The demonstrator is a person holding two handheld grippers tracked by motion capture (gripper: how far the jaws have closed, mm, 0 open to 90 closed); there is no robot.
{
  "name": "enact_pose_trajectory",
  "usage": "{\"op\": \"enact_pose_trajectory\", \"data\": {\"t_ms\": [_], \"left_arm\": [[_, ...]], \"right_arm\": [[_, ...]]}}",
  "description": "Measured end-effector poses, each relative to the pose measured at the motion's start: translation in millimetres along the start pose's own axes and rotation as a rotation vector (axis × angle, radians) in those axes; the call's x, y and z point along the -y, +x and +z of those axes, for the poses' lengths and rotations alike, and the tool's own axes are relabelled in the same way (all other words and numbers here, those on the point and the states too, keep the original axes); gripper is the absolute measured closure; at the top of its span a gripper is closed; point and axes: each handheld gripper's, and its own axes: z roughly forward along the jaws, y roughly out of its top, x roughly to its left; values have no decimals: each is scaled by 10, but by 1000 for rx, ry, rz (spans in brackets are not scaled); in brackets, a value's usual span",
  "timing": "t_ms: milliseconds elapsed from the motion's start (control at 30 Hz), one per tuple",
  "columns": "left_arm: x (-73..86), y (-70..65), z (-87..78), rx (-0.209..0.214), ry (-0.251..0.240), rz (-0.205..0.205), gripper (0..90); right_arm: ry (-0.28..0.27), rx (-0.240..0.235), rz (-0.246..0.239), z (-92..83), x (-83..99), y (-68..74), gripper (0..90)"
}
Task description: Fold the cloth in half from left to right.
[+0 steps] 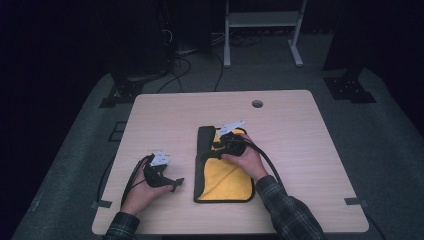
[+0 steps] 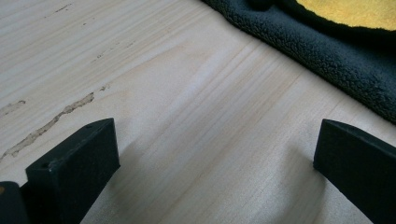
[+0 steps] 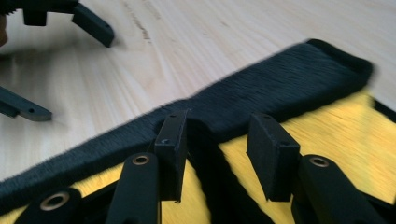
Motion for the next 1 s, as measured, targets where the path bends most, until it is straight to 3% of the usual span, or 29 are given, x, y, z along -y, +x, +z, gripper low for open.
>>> {"op": "enact_pose_trajectory", "data": {"t_ms": [167,267,333,367,400,500,733,867,900,933,967,1000], "left_arm": [[0,0,0,0,0,0,0],[0,0,0,0,0,0,0],[0,0,0,0,0,0,0],[0,0,1,-1,0,0,0],[-1,0,1,-1,0,-1,0],[-4,-1,4,-4,0,-4,0],[-4,-2,5,-5,-1,-6,0],[-4,-1,6,-7,-2,-4,0],[-4,-1,6,-7,-2,-4,0],[-4,-1,6,-5,-2,-5,0],[-4,-1,6,-5,-2,-5,0],[-4,-1,6,-6,-1,-5,0]], "right_arm": [[12,-25,-12,128,-46,77,544],[48,-33,-13,257,-36,106,543],[49,-52,-2,294,-28,102,637],[49,-52,-2,294,-28,102,637],[51,-39,12,306,-32,101,755],[44,-29,39,300,-42,87,818],[-46,5,80,66,-146,-21,834],[-111,85,120,-206,-218,-258,834],[-111,85,120,-206,-218,-258,834],[-125,111,145,-311,-235,-381,833],[-125,111,145,-311,-235,-381,833],[-132,147,166,-403,-246,-508,833]]}}
